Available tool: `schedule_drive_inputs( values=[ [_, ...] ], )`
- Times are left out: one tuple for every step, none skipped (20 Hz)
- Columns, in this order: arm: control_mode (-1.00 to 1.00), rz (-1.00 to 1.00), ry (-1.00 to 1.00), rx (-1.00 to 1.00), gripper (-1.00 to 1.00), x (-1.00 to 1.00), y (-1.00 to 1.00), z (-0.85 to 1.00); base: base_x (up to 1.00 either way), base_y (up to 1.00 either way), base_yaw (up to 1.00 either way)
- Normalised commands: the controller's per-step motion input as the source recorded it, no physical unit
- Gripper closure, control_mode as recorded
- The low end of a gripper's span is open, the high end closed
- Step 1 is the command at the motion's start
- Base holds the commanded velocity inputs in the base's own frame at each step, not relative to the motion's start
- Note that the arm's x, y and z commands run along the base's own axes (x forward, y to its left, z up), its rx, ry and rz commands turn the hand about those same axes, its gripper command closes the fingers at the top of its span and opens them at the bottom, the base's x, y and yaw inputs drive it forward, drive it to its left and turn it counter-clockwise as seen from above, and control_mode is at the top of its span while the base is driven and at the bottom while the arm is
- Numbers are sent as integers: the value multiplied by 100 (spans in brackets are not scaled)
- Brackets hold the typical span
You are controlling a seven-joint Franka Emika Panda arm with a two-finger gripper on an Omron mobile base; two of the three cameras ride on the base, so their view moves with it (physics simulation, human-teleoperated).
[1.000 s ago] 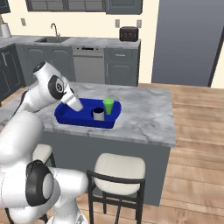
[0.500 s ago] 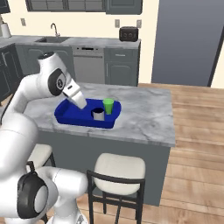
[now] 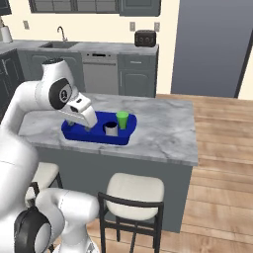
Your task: There is a tray on the dining counter. Grab the cup, mug, and pitcher and place them on the tray. The pitcher may be placed next to the tray if it cannot fit the tray.
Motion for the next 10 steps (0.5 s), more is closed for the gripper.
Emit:
schedule_drive_inputs(
  values=[
    [-100, 20, 0, 0, -100, -51, 0, -29, 0, 0, 0],
    [-100, 20, 2, 0, -100, -46, 0, -29, 0, 0, 0],
    [-100, 19, 2, 0, -100, -37, 0, -27, 0, 0, 0],
    [-100, 16, 0, 0, -100, -34, 0, -23, 0, 0, 0],
    [-100, 12, 0, 0, -100, -41, 0, -22, 0, 0, 0],
    [-100, 9, 0, 0, -100, -56, 0, -23, 0, 0, 0],
    [-100, 5, 0, 0, -100, -79, 0, -21, 0, 0, 0],
    [100, 0, 0, 0, -100, 0, 0, 0, -100, -19, 0],
    [100, 0, 0, 0, -100, 0, 0, 0, -100, -36, 0],
    [100, 0, 0, 0, -100, 0, 0, 0, -100, -51, 0]
  ],
)
